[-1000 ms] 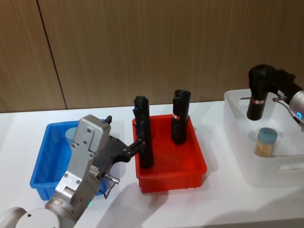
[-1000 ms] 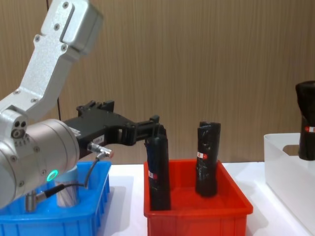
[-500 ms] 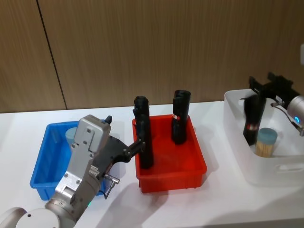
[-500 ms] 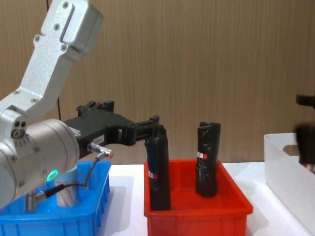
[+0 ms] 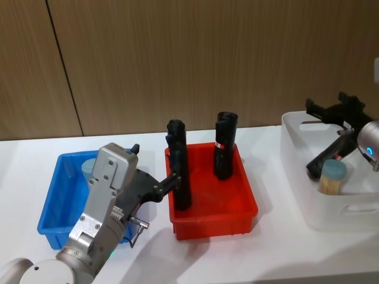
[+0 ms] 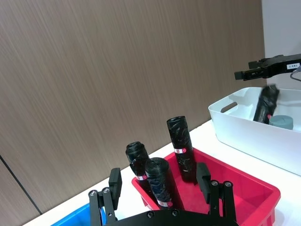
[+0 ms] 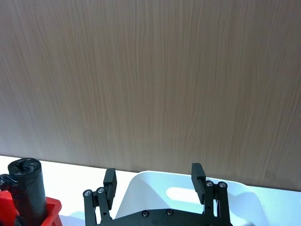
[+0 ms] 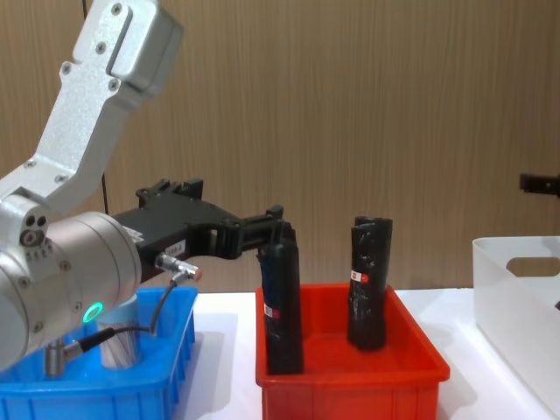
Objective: Pick the cotton swabs from the blue box and place them into the white box.
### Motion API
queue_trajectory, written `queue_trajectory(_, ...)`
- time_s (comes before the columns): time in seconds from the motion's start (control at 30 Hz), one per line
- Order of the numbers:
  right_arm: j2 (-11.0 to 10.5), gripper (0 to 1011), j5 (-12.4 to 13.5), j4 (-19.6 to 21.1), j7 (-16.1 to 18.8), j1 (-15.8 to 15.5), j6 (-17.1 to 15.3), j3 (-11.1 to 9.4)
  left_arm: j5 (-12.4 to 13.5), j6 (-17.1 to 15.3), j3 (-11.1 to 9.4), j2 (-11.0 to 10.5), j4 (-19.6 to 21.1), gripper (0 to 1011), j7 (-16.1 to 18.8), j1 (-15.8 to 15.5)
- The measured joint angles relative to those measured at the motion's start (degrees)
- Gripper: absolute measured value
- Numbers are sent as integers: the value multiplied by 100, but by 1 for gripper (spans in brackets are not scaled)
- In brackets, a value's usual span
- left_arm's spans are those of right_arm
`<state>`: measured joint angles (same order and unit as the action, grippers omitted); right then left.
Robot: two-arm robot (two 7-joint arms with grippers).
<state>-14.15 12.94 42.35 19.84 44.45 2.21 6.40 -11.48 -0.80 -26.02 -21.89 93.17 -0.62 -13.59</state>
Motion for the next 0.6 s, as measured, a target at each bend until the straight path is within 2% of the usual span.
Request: queue_trajectory(0.6, -4, 1002, 12, -33, 12, 4, 58, -12, 0, 0, 0, 0, 0, 1004, 0, 0)
